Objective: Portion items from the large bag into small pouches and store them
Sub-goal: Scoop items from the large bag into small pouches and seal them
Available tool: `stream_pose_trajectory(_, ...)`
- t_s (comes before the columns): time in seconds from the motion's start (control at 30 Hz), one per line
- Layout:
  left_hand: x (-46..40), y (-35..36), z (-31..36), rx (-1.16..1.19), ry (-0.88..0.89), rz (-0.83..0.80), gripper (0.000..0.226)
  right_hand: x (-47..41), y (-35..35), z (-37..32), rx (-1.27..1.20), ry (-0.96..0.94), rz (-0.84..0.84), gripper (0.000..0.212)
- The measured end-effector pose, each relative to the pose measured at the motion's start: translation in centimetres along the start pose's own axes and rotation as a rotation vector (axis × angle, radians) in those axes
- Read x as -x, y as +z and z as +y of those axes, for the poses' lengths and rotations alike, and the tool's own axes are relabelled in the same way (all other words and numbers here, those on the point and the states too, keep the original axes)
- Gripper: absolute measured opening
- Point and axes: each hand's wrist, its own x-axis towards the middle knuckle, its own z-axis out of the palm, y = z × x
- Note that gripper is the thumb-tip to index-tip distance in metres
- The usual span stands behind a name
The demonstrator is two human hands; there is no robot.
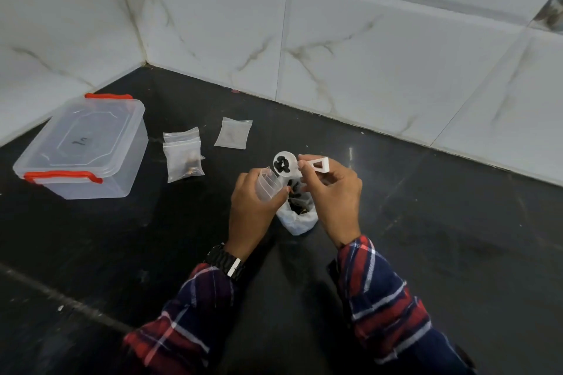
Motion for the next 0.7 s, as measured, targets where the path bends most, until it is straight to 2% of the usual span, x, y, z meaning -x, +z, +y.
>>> stream_pose_trajectory(0.13, 0.0, -0.4, 0.4, 0.067, 0.002, -0.013, 0.029, 1.0, 0.2, -0.2, 0.056, -0.149, -0.107, 0.013)
stream_pose_trajectory(0.23, 0.1, -0.7, 1.2, 0.143, -0.016, -0.009, 0.028, 1.3, 0.2, 0.4, 0.198, -0.253, -0.222, 0.018)
stream_pose_trajectory(0.57, -0.1, -1.0, 1.9, 0.231, -0.077, -0.003, 0.03, 1.7, 0.1, 1.0, 0.243, -0.502, -0.192, 0.027)
stream_pose_trajectory(0.63, -0.2, -0.9, 1.9, 0.233, -0.11, 0.0, 0.033, 1.7, 0.1, 1.1, 0.23, -0.503, -0.155, 0.024)
stream_pose_trajectory(0.7, -0.3, -0.8, 1.6, 0.228, -0.129, -0.009, 0.036, 1.8, -0.1, 0.8, 0.153, -0.405, -0.169, 0.022)
